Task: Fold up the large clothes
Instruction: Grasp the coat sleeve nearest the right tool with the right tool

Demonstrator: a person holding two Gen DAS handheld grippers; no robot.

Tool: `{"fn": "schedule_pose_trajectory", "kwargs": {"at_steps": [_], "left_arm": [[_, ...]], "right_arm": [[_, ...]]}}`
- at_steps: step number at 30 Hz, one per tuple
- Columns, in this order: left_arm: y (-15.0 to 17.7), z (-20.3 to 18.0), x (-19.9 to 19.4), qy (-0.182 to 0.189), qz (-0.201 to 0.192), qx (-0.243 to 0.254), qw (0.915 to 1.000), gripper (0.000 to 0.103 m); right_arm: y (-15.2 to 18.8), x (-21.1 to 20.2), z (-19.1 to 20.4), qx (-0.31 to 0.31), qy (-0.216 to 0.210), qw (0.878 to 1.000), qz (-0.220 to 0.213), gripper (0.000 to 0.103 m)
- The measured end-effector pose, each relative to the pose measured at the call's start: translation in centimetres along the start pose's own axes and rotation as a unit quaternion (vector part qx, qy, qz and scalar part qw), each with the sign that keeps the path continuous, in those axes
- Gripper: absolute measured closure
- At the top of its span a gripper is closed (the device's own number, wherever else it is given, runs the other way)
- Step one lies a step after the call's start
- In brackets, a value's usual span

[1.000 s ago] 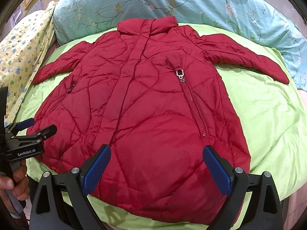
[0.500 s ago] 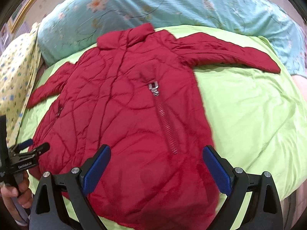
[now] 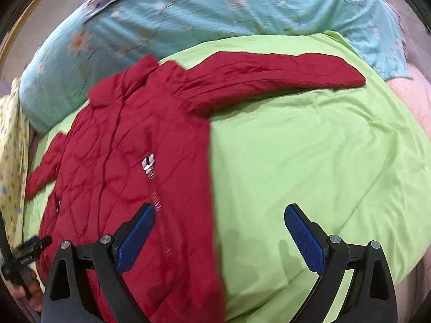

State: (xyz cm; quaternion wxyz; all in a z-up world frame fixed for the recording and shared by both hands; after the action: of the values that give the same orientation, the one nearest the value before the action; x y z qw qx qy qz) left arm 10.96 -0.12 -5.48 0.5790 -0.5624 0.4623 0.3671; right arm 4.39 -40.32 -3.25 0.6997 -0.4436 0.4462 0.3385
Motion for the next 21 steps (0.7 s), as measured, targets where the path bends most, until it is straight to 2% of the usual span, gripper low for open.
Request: {"fn": "schedule_pose_trajectory", "kwargs": {"at_steps": [7, 10, 15, 21], "left_arm": [[-1.9, 0.0, 0.1, 0.024, 0.002, -0.008, 0.9997, 0.0], [-2.7, -0.1, 0.0, 0.041, -0.002, -0.008, 0.9991, 0.0], [-4.1, -0.1, 0.3, 0.03, -0.006, -0.011, 0.9995, 0.0], [-4.9, -0.5, 1.6, 0.025, 0.001, -0.005, 0.9997, 0.0]], "right_arm": [[-4.9, 1.3, -6.3, 0.083, -0.035, 0.996, -0.009, 0.006], [-7.8, 1.5, -9.6, 0.114, -0.035, 0.992, -0.032, 0.006], [-12.6, 2.4, -15.0, 0.163, -0.027, 0.984, -0.067, 0.008], [-17.1, 5.2, -21.0, 0.229, -0.022, 0.969, -0.085, 0.028]]}}
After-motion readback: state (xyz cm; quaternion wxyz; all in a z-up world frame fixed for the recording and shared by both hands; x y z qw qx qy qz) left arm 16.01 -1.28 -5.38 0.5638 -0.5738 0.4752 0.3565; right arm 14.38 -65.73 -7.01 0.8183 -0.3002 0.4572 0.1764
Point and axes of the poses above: each gripper's, at about its wrist camera, not at the fingertips, and x roughly the way its jaws point, z to its left, y to its underside, the point moved 6 cm from there along x, roughly the way its jaws point, and after that the axes turned 14 degrees about z, right-handed, at the moved point
